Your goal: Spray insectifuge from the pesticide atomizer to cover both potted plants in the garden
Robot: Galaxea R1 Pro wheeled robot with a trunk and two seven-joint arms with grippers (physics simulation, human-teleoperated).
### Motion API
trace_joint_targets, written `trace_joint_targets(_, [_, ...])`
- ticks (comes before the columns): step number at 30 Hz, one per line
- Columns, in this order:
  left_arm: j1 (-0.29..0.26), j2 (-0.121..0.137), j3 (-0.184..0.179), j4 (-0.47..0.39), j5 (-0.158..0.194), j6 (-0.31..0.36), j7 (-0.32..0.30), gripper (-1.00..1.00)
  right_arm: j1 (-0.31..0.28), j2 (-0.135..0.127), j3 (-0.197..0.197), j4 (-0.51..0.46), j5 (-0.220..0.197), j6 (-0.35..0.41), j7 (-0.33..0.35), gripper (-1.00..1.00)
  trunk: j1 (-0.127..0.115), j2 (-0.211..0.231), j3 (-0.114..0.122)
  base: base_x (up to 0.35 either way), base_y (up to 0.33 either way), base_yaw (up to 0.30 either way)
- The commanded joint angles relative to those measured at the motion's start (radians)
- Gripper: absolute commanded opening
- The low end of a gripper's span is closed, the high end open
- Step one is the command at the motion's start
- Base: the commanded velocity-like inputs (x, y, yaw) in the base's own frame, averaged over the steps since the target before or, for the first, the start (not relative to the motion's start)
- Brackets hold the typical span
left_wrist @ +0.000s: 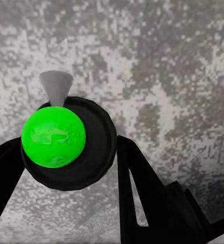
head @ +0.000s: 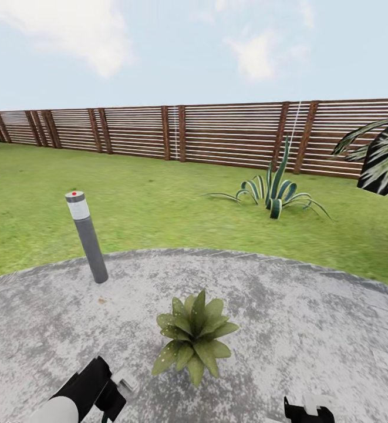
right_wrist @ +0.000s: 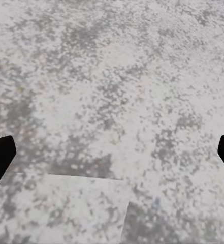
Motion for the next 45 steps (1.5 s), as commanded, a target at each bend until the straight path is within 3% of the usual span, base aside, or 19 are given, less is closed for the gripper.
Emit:
trace_joint_targets(1, [0.0,0.001,0.008,0.001,-0.009,0.003,-0.008,-1.0,-0.001,0.0,-0.005,0.002,0.01,-0.004,-0.005,1.0,0.0,0.0,-0.001,0.0,-0.001,0.042])
trace_joint_targets(9, [0.012,-0.006,0.007,0.003,-0.01,0.0,-0.008,-1.0,-0.001,0.0,-0.005,0.002,0.01,-0.004,-0.006,1.0,0.0,0.0,-0.001,0.0,0.0,0.028])
trace_joint_targets(19, [0.012,-0.001,0.005,0.003,-0.01,0.0,0.014,-1.0,-0.001,0.0,-0.005,0.002,0.01,-0.004,-0.006,1.0,0.0,0.0,-0.001,0.0,-0.005,0.252])
trace_joint_targets(24, [0.012,-0.006,0.009,0.003,-0.008,0.0,0.054,-1.0,-0.001,-0.001,-0.005,0.002,0.01,-0.004,-0.006,1.0,0.0,0.0,-0.001,0.057,-0.215,0.105])
trace_joint_targets(38, [0.012,-0.006,0.011,-0.007,0.0,0.003,0.058,-1.0,-0.001,0.0,-0.005,0.002,0.01,-0.004,-0.006,1.0,0.0,0.0,-0.001,-0.083,-0.246,0.006])
trace_joint_targets(45, [0.012,-0.006,0.021,-0.009,0.004,0.004,0.058,-1.0,-0.001,0.0,-0.005,0.003,0.01,-0.004,-0.006,1.0,0.0,0.0,-0.001,-0.093,-0.099,0.239])
